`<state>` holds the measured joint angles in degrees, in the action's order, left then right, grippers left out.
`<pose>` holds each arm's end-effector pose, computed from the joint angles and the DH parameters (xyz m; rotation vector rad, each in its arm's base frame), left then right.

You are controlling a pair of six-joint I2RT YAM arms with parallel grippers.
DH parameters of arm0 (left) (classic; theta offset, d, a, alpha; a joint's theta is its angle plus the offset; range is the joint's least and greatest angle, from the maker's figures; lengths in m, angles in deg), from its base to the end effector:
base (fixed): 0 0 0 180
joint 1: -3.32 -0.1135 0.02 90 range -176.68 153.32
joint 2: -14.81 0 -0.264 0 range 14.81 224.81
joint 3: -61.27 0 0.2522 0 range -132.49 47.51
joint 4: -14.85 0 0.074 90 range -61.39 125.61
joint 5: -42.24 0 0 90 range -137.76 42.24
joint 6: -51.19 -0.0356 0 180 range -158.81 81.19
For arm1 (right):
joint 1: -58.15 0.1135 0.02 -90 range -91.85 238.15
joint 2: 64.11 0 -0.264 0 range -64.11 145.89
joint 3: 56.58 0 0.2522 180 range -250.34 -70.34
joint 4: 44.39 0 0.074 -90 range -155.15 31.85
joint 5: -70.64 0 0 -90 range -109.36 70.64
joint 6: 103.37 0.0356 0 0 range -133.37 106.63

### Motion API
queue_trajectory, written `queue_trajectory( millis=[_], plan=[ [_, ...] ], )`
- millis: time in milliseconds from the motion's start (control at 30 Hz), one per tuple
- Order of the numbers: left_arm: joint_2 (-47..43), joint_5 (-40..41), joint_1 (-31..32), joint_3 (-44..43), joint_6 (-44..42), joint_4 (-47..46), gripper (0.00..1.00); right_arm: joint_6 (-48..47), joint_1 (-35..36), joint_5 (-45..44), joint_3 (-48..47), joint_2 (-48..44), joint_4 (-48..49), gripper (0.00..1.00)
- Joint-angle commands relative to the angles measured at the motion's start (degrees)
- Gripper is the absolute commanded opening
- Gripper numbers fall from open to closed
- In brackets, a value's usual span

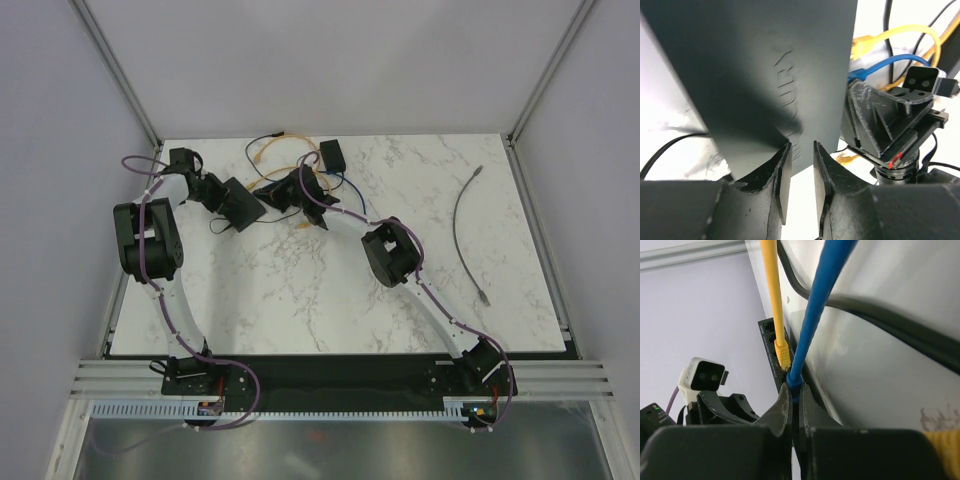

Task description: Pull the plug from the switch port

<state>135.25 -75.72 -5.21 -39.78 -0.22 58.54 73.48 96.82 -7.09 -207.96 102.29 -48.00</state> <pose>0.4370 0.0487 0.1634 -0.9319 2.5396 -0.8169 0.4819 0.3953 0.0755 0.7672 2.1455 1.5624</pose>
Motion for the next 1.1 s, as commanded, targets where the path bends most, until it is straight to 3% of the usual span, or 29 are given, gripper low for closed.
queue_trajectory(
  millis=[0, 267, 700, 800, 1067],
  plan=[
    [1.7, 5.9, -0.3, -0.3, -0.2, 6.8, 0.32, 11.3, -0.2, -3.9, 2.4, 2.0, -5.8, 0.00],
    [2.1, 6.3, -0.3, 0.0, -0.9, 7.3, 0.32, 7.1, -1.0, -5.0, 4.8, 0.0, -10.1, 0.00],
    [2.5, 9.4, -0.4, -1.0, -2.0, 8.5, 0.33, 13.0, -1.4, -3.2, 5.3, -0.9, -13.1, 0.00],
    [2.8, 9.2, -0.3, -1.4, -1.9, 8.8, 0.33, 2.9, -1.4, -8.7, -1.6, 0.2, -23.1, 0.00],
    [3.0, 9.3, -0.3, -1.1, -2.2, 9.2, 0.33, -12.4, -1.4, -13.5, 2.2, -2.8, -24.6, 0.00]
  ],
)
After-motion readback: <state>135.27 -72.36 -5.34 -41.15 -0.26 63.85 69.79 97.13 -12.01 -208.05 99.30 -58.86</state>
